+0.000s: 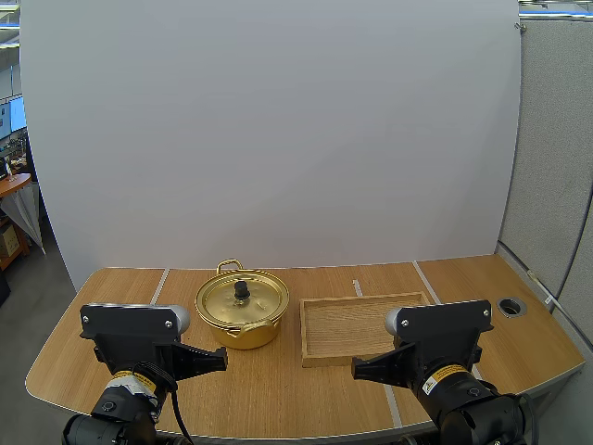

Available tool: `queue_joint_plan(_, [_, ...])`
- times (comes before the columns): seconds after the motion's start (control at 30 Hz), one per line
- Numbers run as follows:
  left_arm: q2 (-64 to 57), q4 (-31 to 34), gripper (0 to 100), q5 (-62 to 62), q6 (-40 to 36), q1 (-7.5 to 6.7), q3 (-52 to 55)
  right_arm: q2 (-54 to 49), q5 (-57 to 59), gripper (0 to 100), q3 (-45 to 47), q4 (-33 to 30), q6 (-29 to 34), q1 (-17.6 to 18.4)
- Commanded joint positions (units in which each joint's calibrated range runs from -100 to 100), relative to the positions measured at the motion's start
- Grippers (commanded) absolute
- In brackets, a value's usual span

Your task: Open the pot, put the pineapple inside, and close it

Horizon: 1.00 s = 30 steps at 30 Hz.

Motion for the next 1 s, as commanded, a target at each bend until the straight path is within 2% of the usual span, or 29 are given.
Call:
queue_joint_plan(0.0, [-0.3, 0.51, 0, 1.68, -0.57, 0.07, 0.1, -0.27, -0.13, 0, 0.04, -0.13, -0.22, -0.47])
queue_joint_plan(0.97, [-0.3, 0.51, 0, 1.92, -0.57, 0.27, 0.1, -0.27, -0.71, 0, 0.04, -0.13, -0.22, -0.47])
